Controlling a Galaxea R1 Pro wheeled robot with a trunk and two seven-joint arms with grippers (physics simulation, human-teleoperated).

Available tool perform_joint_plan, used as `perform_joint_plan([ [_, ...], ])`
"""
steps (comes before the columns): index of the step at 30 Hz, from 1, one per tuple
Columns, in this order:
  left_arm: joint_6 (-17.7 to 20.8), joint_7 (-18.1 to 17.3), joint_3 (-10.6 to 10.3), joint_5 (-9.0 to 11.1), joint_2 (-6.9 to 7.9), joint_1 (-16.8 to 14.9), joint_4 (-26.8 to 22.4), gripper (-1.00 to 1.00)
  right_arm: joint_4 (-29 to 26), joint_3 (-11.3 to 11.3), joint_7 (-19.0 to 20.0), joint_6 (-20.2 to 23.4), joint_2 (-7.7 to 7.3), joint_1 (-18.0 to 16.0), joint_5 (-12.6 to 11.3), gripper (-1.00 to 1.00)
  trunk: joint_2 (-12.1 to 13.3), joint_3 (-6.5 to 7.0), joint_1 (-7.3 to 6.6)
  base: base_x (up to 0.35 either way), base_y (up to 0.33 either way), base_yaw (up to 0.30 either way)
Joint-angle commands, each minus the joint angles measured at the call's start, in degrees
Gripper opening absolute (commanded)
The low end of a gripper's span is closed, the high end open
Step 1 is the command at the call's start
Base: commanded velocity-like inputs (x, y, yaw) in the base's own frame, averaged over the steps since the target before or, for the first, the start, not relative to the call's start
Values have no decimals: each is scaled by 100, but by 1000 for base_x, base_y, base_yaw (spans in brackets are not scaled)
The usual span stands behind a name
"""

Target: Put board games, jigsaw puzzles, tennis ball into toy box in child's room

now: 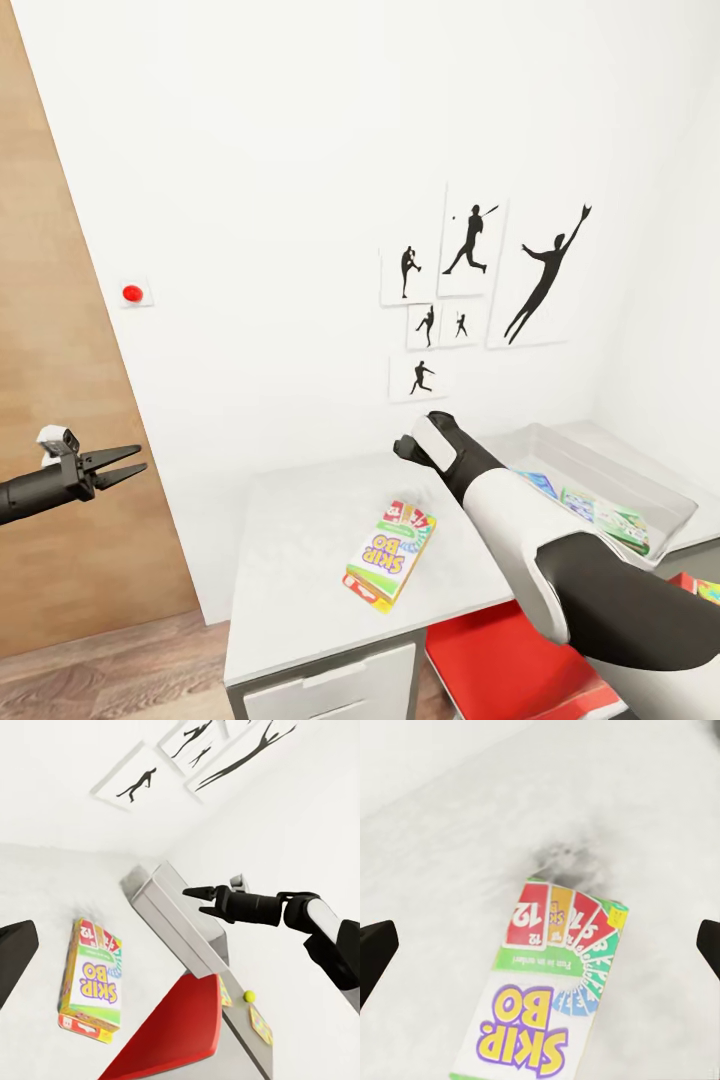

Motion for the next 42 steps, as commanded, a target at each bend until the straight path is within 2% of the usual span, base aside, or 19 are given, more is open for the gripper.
perform_joint_plan([
  [1,53,-9,0,14,2,-1,1,100,-3,28,-37,16,0,-2,-28,100,-5,-3,3,33,21,0],
  [11,48,-8,0,14,2,-1,1,100,8,39,-32,-231,0,-2,-11,100,-5,-35,3,56,75,0],
  [42,47,-9,-9,14,2,-1,1,100,59,38,-31,-278,0,32,-1,100,-5,-323,3,5,3,0],
])
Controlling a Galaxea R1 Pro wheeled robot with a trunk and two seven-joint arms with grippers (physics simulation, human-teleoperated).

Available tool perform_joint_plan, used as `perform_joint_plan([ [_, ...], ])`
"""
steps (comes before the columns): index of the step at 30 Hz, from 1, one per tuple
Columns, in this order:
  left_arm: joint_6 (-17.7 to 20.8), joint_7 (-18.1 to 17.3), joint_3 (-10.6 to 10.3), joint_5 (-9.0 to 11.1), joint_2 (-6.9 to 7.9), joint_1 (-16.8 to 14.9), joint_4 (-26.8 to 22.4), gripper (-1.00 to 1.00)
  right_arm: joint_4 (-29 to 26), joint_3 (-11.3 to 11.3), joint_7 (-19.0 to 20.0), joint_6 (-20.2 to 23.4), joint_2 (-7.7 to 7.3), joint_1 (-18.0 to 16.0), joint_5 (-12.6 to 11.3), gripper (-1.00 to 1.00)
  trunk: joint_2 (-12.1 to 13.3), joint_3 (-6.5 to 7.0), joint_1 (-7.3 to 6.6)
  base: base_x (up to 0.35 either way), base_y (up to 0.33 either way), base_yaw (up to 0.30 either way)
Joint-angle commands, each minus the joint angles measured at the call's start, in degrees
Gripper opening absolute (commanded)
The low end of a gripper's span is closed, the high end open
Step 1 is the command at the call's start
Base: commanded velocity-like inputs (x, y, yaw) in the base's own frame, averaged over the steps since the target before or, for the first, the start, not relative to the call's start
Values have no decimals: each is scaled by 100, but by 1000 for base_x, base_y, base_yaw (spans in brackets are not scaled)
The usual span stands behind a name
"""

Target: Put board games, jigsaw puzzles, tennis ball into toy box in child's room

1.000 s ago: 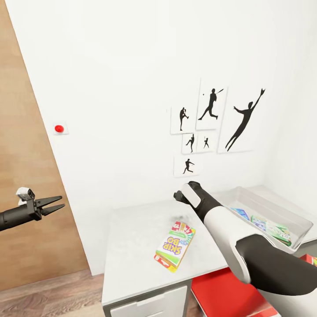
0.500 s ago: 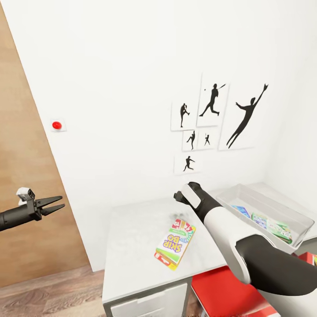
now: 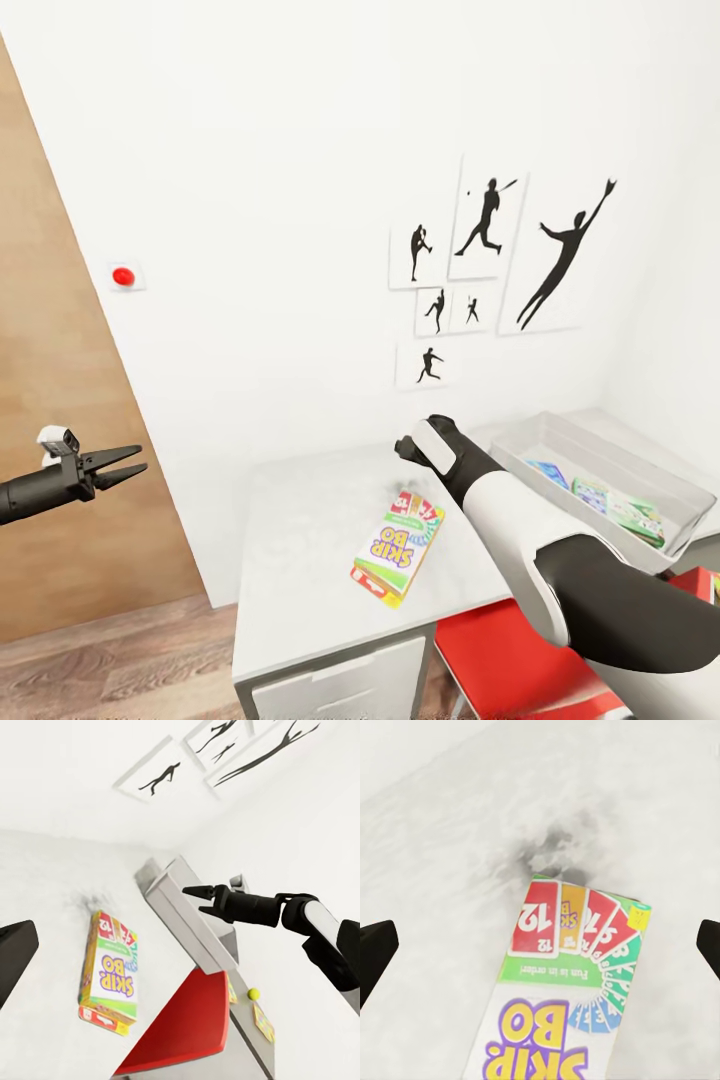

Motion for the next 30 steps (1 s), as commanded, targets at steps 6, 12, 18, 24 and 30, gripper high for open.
perform_joint_plan([
  [6,49,-8,-1,14,-1,-4,0,100,0,19,-35,20,0,16,-24,100,-15,-71,4,0,0,0],
  [12,49,-5,-1,15,-3,-4,0,100,0,18,-34,19,0,25,-24,100,-15,-127,4,24,55,0],
  [18,47,-1,-1,11,-6,-4,0,100,5,18,-33,19,0,25,-24,100,-15,-184,4,82,108,0],
  [24,46,-1,-1,7,-6,-4,0,100,9,22,-33,19,-5,29,-24,100,-15,-240,4,37,16,0],
  [30,46,-4,-1,3,-6,-4,0,100,9,21,-32,19,-89,30,-26,100,-15,-297,4,125,14,0],
])
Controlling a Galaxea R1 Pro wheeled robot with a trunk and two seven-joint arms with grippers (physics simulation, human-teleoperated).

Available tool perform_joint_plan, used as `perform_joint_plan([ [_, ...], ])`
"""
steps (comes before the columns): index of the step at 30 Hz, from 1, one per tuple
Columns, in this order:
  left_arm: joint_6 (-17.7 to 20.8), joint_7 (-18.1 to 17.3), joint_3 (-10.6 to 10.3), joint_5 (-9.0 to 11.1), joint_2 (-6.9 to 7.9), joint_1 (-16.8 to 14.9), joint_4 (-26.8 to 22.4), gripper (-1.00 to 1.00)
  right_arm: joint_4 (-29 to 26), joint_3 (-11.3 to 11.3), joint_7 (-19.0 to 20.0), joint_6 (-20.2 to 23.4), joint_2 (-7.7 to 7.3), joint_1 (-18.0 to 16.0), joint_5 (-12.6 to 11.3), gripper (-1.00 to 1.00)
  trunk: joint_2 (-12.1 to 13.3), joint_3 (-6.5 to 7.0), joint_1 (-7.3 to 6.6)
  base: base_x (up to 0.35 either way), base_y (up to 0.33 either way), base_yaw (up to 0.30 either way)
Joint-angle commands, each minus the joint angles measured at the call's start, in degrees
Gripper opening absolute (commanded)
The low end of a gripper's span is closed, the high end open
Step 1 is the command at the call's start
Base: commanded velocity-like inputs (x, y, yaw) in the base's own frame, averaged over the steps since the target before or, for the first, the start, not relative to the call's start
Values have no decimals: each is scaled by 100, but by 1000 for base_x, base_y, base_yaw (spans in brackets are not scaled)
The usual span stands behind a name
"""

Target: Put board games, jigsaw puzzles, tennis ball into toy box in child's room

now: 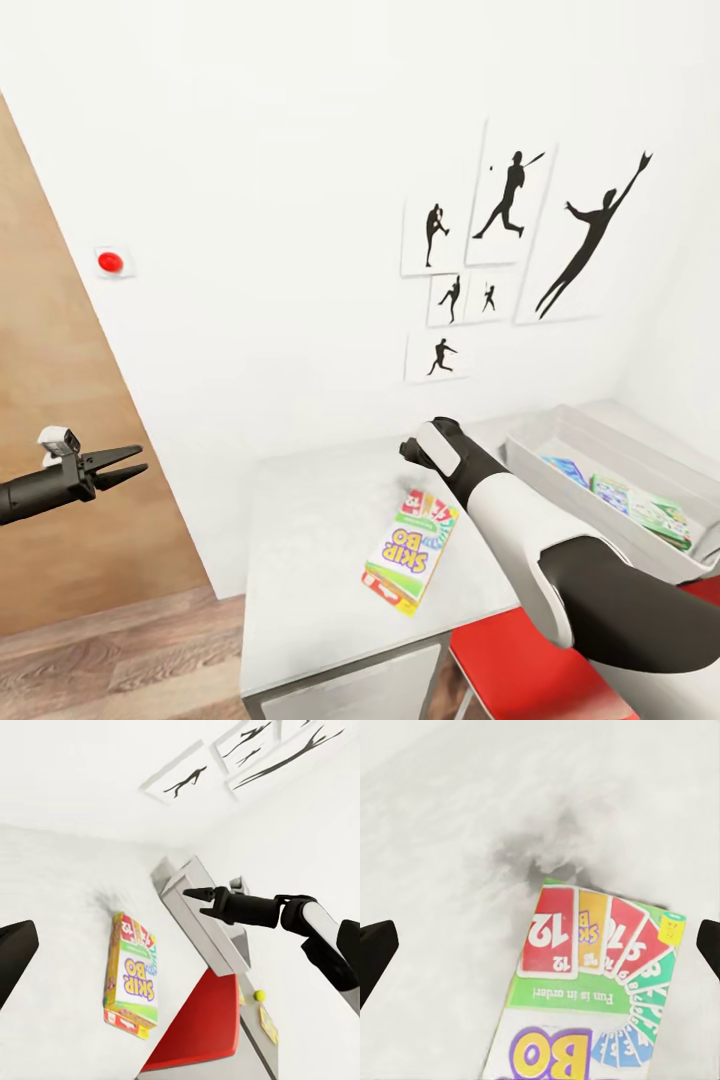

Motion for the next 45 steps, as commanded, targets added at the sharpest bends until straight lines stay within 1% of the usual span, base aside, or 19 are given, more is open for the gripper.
perform_joint_plan([
  [1,55,-11,-5,11,2,-5,0,100,-7,47,-43,22,-21,-6,-53,100,-14,-23,4,53,4,0],
  [11,55,-5,-18,8,-5,-5,0,100,-7,46,-42,17,-66,-6,-53,100,-14,-117,4,13,1,0],
  [15,55,-5,-19,8,-7,-5,0,100,8,47,-40,-150,-71,-6,-56,100,-14,-155,4,0,0,0],
  [17,55,-5,-23,8,-7,-5,0,100,84,46,-40,-272,-72,-6,-54,100,-14,-173,4,0,0,0],
  [20,55,-5,-26,8,-7,-5,0,100,190,50,-40,-338,-72,-6,-50,100,-14,-202,4,0,0,0],
  [37,46,8,-40,7,-24,-5,0,100,249,53,-40,-374,-80,-6,-43,100,-14,-361,4,2,0,0],
  [45,46,12,-49,2,-41,-5,0,100,248,53,-40,-386,-81,-10,-40,100,-14,-437,4,116,22,0],
])
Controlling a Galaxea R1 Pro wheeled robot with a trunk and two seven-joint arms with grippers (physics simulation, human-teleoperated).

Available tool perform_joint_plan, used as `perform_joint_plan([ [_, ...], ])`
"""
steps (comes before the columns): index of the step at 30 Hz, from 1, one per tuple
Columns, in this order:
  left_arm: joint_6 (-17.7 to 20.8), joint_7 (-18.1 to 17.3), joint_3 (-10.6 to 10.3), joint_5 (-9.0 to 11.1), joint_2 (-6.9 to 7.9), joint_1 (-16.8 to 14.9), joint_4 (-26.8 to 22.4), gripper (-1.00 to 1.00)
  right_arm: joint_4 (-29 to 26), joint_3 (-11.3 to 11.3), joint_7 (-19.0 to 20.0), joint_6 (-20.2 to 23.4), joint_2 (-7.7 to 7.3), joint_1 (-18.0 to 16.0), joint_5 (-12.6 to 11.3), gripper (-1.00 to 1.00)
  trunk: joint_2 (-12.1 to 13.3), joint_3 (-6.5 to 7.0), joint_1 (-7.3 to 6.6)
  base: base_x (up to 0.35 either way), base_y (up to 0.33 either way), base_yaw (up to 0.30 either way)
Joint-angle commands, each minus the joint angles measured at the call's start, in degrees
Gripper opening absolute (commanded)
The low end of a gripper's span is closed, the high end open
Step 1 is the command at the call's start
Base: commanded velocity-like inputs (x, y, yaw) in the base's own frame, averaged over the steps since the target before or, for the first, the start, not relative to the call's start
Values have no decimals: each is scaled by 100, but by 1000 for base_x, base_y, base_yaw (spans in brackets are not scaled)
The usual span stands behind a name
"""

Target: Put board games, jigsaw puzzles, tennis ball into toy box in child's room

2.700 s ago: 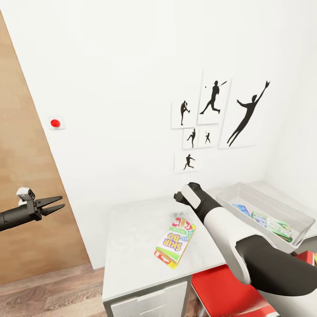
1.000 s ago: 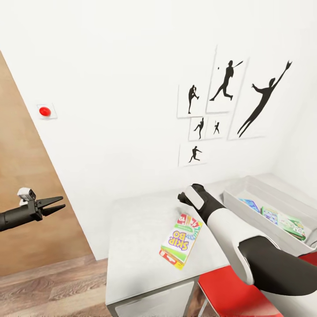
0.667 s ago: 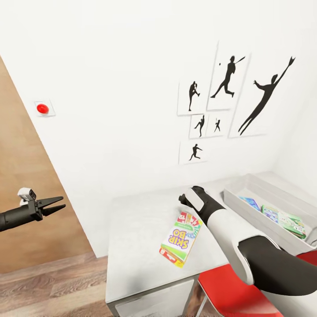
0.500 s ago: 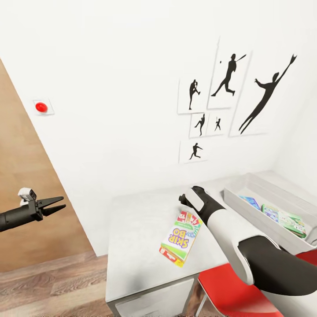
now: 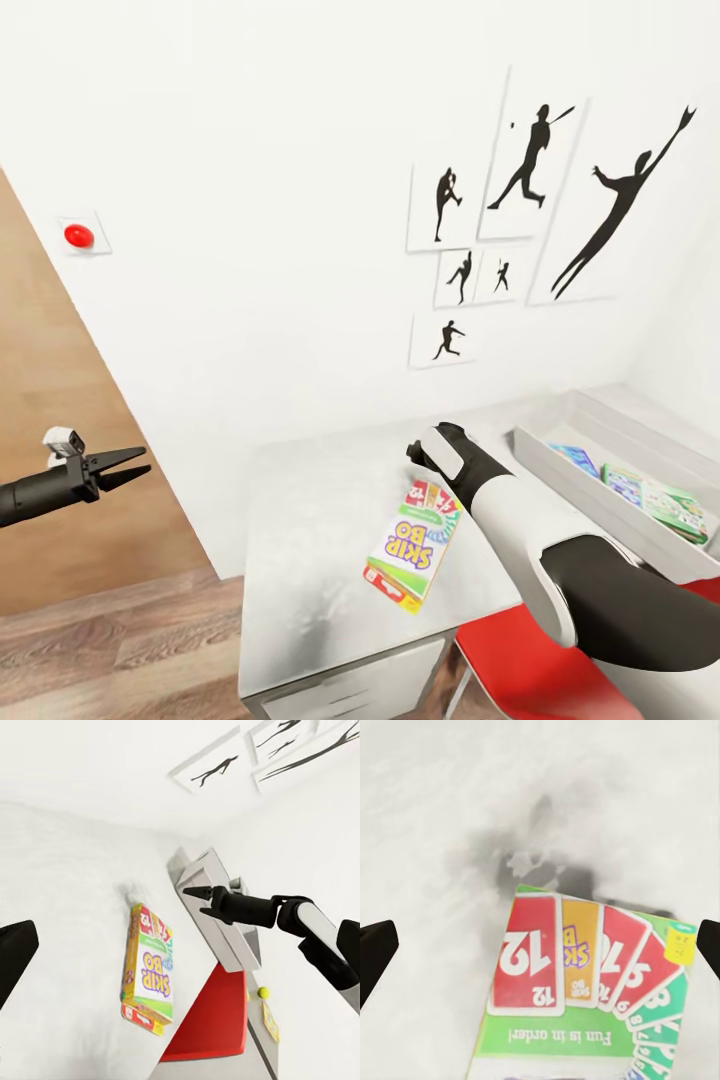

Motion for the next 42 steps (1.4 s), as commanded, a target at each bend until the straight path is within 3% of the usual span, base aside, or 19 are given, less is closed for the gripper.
perform_joint_plan([
  [1,54,-9,-3,12,1,-5,0,100,-8,46,-39,26,-4,-7,-42,100,-13,-22,4,41,5,0],
  [14,54,-1,-6,11,-8,-5,0,100,-22,45,-39,26,-253,-19,-51,100,-13,-144,4,7,1,0],
  [42,54,7,-7,11,-13,-5,0,100,-113,27,-39,40,-260,-90,-51,100,-13,-408,4,0,0,0],
])
